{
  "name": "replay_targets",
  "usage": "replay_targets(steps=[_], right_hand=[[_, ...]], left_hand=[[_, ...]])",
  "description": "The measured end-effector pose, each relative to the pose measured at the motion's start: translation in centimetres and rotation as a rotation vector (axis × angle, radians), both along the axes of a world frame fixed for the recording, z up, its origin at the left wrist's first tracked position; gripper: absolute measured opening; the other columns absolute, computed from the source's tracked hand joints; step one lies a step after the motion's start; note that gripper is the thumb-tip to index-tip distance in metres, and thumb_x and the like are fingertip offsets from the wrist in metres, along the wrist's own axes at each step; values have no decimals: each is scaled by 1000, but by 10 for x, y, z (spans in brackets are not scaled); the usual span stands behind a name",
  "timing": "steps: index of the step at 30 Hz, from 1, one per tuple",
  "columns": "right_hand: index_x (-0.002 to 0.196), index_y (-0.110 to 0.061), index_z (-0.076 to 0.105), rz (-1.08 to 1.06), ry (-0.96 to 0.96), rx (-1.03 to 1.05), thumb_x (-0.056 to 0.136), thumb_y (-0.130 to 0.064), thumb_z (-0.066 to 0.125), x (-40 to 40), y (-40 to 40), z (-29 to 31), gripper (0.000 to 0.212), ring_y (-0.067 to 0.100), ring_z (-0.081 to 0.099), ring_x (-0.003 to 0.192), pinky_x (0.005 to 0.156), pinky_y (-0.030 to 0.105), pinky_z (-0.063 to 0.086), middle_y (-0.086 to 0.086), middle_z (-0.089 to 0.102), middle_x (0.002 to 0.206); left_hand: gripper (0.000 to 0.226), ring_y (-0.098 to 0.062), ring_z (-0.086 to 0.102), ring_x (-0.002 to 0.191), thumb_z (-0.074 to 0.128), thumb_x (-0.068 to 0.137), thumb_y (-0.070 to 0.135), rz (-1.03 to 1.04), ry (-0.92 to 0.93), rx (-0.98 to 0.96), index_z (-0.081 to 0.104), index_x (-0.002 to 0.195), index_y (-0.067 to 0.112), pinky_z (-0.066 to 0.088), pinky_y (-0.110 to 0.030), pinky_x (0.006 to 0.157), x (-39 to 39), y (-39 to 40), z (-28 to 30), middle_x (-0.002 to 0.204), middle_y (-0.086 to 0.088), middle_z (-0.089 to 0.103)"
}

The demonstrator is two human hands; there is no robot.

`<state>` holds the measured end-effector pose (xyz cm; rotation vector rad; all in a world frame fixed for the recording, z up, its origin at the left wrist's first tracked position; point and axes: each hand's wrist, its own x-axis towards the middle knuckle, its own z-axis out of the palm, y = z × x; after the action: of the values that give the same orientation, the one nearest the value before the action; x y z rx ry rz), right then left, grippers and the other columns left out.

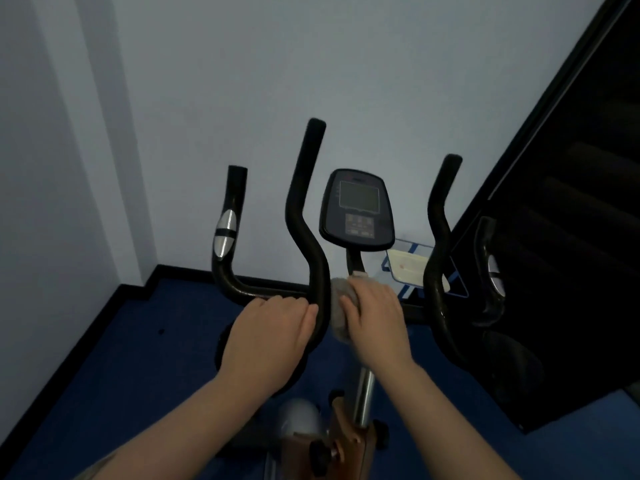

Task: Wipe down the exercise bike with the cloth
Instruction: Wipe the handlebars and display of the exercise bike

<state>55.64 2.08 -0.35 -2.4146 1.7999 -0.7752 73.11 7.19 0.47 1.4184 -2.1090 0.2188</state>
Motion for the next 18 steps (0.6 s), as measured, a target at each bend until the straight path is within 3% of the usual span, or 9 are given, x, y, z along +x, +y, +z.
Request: replay_targets(steps=[3, 5, 8, 10, 13, 15, 18], right_hand=[[110, -19, 62, 61, -20, -40, 95, -18, 58, -5, 7, 4, 16, 14, 52, 105, 101, 21, 31, -6, 61, 107], [107, -25, 61, 88, -98, -34, 96, -20, 57, -8, 9, 12, 13, 6, 52, 98, 99, 12, 30, -20, 58, 99], [107, -31, 58, 104, -391, 85, 98, -26, 54, -7, 8, 27, 12, 0, 57, 91, 82, 28, 51, -19, 59, 97], [108, -34, 57, 121, -487, 73, 97, -27, 54, -1, 5, 35, 14, -1, 57, 93, 81, 33, 52, -18, 60, 99], [115, -33, 60, 209, -302, -40, 94, -26, 60, 17, 4, 37, 22, 3, 52, 101, 91, 29, 42, -26, 55, 103], [117, -30, 63, 262, -94, -108, 91, -25, 65, 28, 0, 34, 27, 10, 52, 112, 104, 31, 30, -18, 60, 111], [121, -28, 65, 298, 106, -77, 90, -26, 64, 40, -3, 32, 31, 12, 46, 127, 119, 34, 7, -12, 65, 120]], left_hand=[[26, -14, 52, 58, 59, 93, 23, -46, 98, 13, 52, 68, 23, 47, -33, 59, 4, 1, -1, 63, 7, 53], [31, -11, 56, 76, 43, 100, 31, -97, 192, 144, 65, 81, 19, 45, -30, 77, 11, 3, -1, 81, 9, 61], [26, -4, 55, 89, 48, 100, 32, -139, 313, 258, 72, 98, 20, 44, -25, 82, 21, 8, 8, 96, 13, 62], [21, 1, 55, 93, 51, 98, 33, -135, 382, 296, 71, 101, 26, 44, -19, 82, 28, 8, 13, 98, 18, 61], [15, 2, 58, 94, 57, 95, 28, -21, 532, 299, 71, 101, 28, 49, -24, 84, 48, -3, 19, 98, 19, 64], [14, -1, 61, 90, 59, 95, 21, 71, 668, 277, 71, 97, 28, 51, -28, 83, 64, -14, 21, 96, 16, 67], [20, -2, 61, 84, 59, 95, 18, 115, 783, 253, 69, 93, 35, 50, -24, 74, 83, -24, 17, 94, 15, 67]])
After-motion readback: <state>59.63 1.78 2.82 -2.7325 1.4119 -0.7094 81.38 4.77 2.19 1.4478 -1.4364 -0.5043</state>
